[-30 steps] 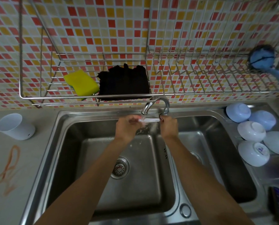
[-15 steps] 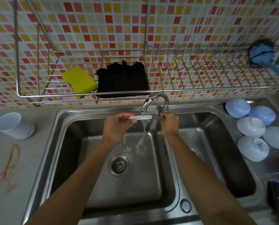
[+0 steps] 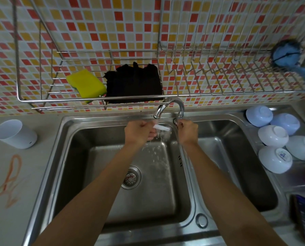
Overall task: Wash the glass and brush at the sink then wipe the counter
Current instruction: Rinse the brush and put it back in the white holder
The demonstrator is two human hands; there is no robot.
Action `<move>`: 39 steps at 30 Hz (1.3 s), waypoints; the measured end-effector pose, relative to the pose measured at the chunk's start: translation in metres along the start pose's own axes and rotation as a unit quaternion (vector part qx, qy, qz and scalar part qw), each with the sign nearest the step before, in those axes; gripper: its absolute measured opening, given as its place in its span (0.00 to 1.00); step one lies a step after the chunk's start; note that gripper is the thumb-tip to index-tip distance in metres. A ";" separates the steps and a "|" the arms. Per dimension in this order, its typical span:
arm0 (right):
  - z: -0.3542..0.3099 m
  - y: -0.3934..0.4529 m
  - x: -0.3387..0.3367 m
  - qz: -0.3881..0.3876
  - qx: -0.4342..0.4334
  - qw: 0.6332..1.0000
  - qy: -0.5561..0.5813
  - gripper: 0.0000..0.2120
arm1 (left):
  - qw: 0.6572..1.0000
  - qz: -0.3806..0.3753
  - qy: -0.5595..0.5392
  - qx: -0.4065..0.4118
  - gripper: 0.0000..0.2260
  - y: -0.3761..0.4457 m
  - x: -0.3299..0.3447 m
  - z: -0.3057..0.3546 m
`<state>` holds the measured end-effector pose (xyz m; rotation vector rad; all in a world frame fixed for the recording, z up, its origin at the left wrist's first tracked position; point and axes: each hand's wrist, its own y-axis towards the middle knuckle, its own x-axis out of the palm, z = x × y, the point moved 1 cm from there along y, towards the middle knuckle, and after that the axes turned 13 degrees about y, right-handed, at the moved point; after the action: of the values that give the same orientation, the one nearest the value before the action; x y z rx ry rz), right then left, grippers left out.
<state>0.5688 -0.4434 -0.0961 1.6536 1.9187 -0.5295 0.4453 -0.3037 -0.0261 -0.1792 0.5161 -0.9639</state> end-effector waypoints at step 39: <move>0.004 0.004 -0.005 0.050 0.035 0.996 0.058 0.11 | 0.938 0.077 0.285 0.179 0.10 -0.020 -0.051 -0.037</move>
<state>0.5740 -0.4489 -0.0959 1.8510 1.9065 -0.4768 0.3888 -0.2699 -0.0333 0.4795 0.8589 -0.9344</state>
